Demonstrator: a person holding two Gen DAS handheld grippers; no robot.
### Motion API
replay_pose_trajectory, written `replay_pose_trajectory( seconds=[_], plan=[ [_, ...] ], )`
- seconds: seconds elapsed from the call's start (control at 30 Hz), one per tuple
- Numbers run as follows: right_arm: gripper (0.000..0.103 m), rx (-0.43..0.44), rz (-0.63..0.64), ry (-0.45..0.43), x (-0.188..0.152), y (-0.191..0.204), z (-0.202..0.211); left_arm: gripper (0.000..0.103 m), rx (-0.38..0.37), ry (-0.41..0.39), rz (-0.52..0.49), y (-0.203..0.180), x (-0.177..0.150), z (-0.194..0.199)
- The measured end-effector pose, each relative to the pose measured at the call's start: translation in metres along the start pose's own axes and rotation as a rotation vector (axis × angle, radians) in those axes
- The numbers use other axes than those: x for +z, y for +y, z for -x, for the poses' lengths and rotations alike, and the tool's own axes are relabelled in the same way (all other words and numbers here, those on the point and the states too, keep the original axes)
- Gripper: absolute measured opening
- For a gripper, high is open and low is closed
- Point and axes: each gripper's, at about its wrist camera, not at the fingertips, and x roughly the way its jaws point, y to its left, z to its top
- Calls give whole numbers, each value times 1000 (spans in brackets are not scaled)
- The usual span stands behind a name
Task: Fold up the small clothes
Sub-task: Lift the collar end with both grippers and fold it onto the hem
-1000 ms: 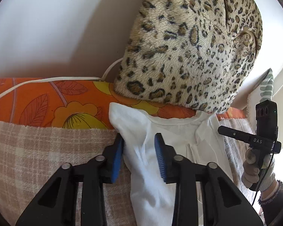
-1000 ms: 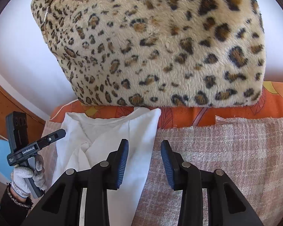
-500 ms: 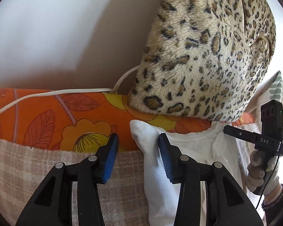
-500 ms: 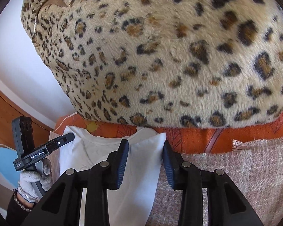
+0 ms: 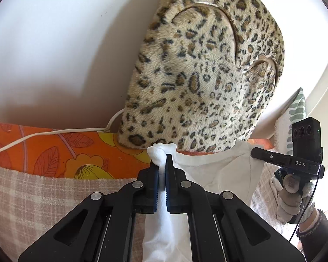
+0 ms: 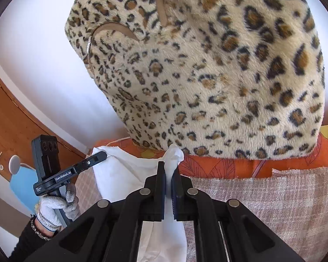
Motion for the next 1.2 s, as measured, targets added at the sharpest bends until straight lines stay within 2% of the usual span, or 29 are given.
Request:
replay_pose_trajectory(
  seconds=[0.3, 0.67, 0.77, 0.87, 1.07, 1.2],
  plan=[
    [2, 12, 59, -9, -18, 47, 57, 3, 14, -28, -100, -38, -20, 72],
    [2, -12, 159, -3, -81, 99, 127, 3, 18, -45, -146, -79, -91, 144],
    [2, -13, 199, 2, -106, 111, 147, 3, 7, -49, -154, -85, -120, 162],
    [2, -15, 224, 15, -138, 118, 162, 3, -3, -19, -152, -86, -157, 173],
    [2, -52, 239, 41, -202, 119, 174, 3, 32, 42, -225, -87, -222, 180],
    [2, -63, 258, 58, -238, 119, 174, 3, 65, 64, -273, -87, -247, 181]
  ],
)
